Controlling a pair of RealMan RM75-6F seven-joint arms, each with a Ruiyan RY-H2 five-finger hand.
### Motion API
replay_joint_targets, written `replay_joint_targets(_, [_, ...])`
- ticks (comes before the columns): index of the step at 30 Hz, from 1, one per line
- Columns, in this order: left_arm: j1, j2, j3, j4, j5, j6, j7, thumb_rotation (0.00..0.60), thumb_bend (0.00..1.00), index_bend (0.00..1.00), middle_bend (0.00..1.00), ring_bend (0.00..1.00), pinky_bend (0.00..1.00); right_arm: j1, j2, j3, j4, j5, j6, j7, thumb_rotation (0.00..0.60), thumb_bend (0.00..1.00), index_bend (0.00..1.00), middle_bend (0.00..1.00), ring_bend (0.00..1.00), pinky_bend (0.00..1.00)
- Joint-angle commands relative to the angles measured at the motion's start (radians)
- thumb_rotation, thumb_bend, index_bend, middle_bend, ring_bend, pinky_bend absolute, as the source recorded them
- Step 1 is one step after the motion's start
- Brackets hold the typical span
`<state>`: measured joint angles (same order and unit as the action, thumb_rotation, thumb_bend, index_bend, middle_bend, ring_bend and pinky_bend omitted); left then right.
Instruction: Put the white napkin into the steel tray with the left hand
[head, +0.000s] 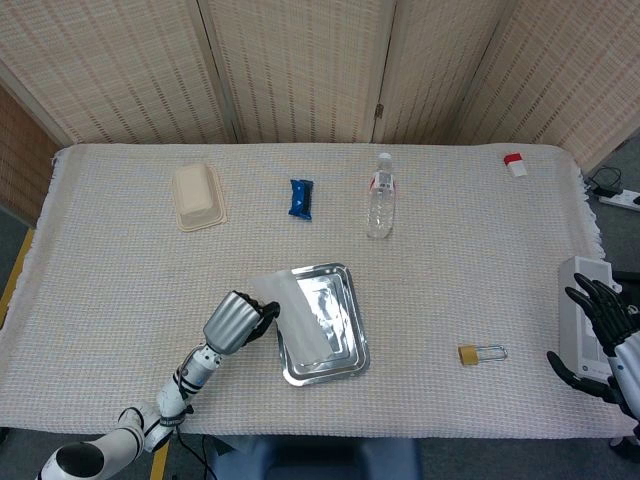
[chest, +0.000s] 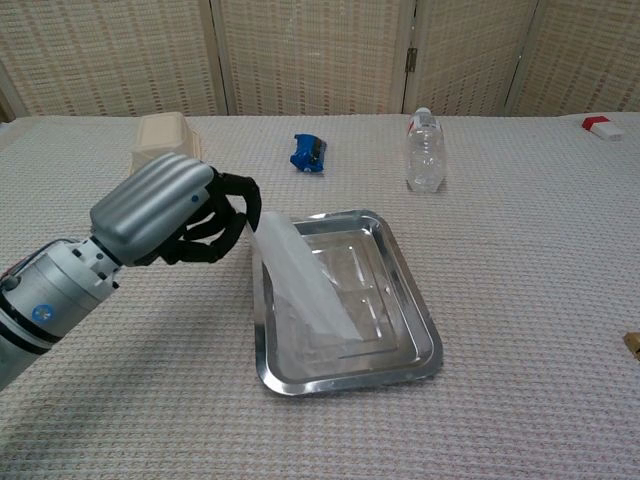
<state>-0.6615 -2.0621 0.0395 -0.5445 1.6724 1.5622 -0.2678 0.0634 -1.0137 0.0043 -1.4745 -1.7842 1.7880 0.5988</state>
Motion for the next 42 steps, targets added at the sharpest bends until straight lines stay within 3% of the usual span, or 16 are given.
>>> replay_joint_targets(1, [0.04,-0.02,0.038,0.021,0.017,-0.011,-0.024,0.6,0.67,0.63,1.0,1.0,1.0,-0.013,0.017,-0.011,-0.001,-0.024,0.038,0.039,0.6,0.4,0.0,0.0,0.0,0.0])
replay_joint_targets(7, [0.058,-0.057,0.055,0.074,0.027,-0.038,-0.053,0.6,0.67,0.62,1.0,1.0,1.0,-0.021,0.024,-0.018,0.01,-0.041,0.073,0.082,0.6,0.4,0.0,0.0,0.0,0.0])
replay_joint_targets(31, [-0.055,-0.137,-0.01,0.246,-0.01,-0.155,-0.181,0.6,0.57,0.57,1.0,1.0,1.0,-0.011,0.021,-0.015,0.008,-0.012,0.047,0.095,0.6,0.4,0.0,0.0,0.0,0.0])
replay_joint_targets(34, [-0.062,-0.141,-0.016,0.246,-0.019,-0.182,-0.178,0.6,0.5,0.51,1.0,1.0,1.0,-0.012,0.021,-0.014,0.006,-0.01,0.048,0.093,0.6,0.4,0.0,0.0,0.0,0.0])
replay_joint_targets(39, [-0.069,-0.147,-0.023,0.242,-0.036,-0.241,-0.141,0.6,0.28,0.34,1.0,1.0,1.0,-0.018,0.021,-0.011,0.007,-0.008,0.063,0.095,0.6,0.4,0.0,0.0,0.0,0.0])
replay_joint_targets(42, [-0.074,-0.144,-0.028,0.237,-0.041,-0.247,-0.132,0.6,0.23,0.3,1.0,1.0,1.0,-0.02,0.022,-0.009,0.009,-0.003,0.066,0.1,0.6,0.4,0.0,0.0,0.0,0.0])
